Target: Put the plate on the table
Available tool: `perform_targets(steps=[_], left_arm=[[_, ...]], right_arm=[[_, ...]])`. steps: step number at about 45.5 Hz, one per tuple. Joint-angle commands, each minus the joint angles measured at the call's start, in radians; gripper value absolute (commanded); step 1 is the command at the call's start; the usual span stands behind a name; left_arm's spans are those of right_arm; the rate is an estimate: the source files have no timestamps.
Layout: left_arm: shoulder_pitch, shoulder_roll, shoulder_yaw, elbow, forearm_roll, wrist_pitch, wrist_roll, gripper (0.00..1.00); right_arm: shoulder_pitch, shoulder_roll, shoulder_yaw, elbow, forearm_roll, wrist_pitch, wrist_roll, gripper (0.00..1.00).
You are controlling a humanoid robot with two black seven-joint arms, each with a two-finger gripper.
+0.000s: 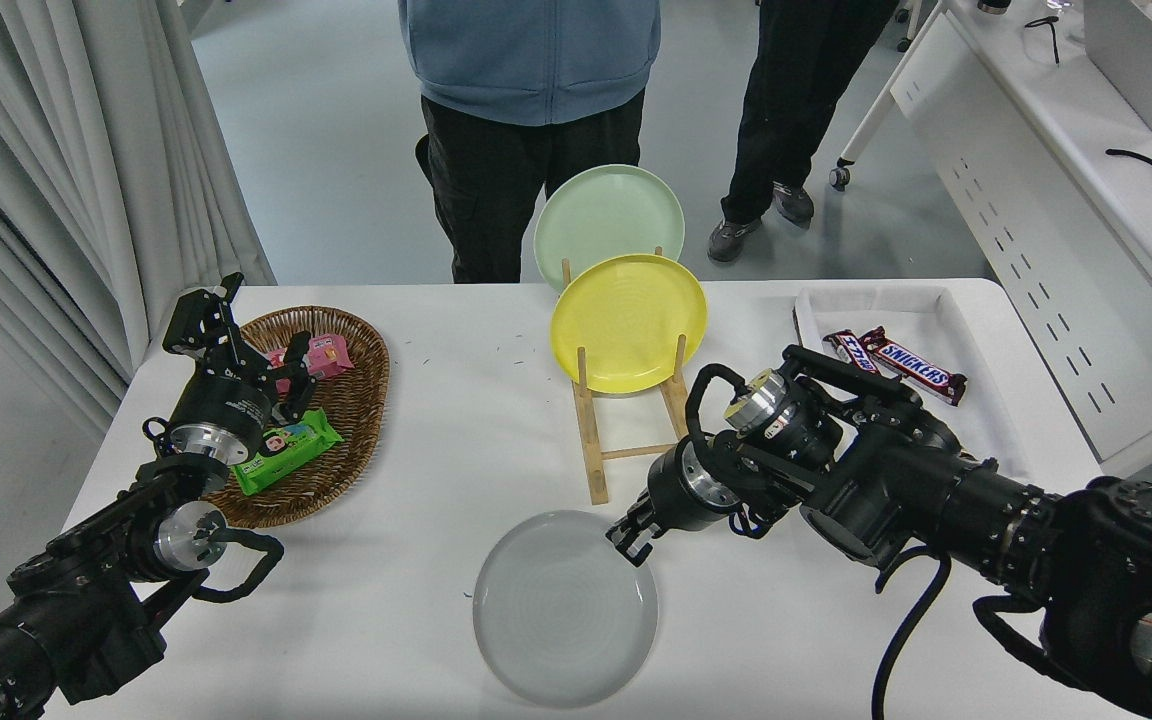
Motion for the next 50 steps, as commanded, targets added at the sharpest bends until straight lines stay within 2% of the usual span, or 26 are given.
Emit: perform_targets(steps=[1,3,7,8,21,23,27,32,41,42,48,50], left_arm=[[0.0,0.0,0.0,0.0,0.0,-0.001,0.0,1.0],[0.0,0.0,0.0,0.0,0.0,-0.001,0.0,1.0],[0.0,0.0,0.0,0.0,0.0,-0.001,0.0,1.0],[0.0,0.0,0.0,0.0,0.0,-0.001,0.0,1.0],[-0.001,0.0,0.0,0.0,0.0,0.001,0.0,1.0],[-0.001,0.0,0.0,0.0,0.0,0.001,0.0,1.0],[0.0,0.0,0.0,0.0,0.0,-0.001,0.0,1.0],[0.0,0.0,0.0,0.0,0.0,0.001,0.0,1.0],[0.0,0.0,0.0,0.0,0.0,0.001,0.0,1.0],[-0.001,0.0,0.0,0.0,0.0,0.001,0.0,1.0],[0.0,0.0,0.0,0.0,0.0,-0.001,0.0,1.0],[0.0,0.0,0.0,0.0,0.0,-0.001,0.0,1.0]], right_arm=[[0.01,0.0,0.001,-0.034,-0.005,0.0,0.0,0.0],[0.01,0.0,0.003,-0.043,-0.013,0.0,0.0,0.0],[0.01,0.0,0.011,-0.048,-0.027,0.0,0.0,0.16],[0.01,0.0,0.011,-0.048,-0.028,0.0,0.0,0.17],[0.009,0.0,0.012,-0.05,-0.03,0.0,0.0,0.19],[0.009,0.0,0.012,-0.05,-0.03,0.0,0.0,0.26],[0.009,0.0,0.011,-0.043,-0.033,0.0,0.0,0.5],[0.016,0.0,0.004,-0.036,-0.035,0.0,-0.001,0.61],[0.024,0.0,-0.003,0.044,-0.032,0.0,-0.007,0.96],[0.024,0.0,-0.002,0.058,-0.033,0.0,-0.007,0.99],[0.022,0.0,-0.008,0.142,-0.041,0.0,-0.007,0.99],[0.018,-0.015,-0.012,0.188,-0.045,0.044,-0.006,0.99]])
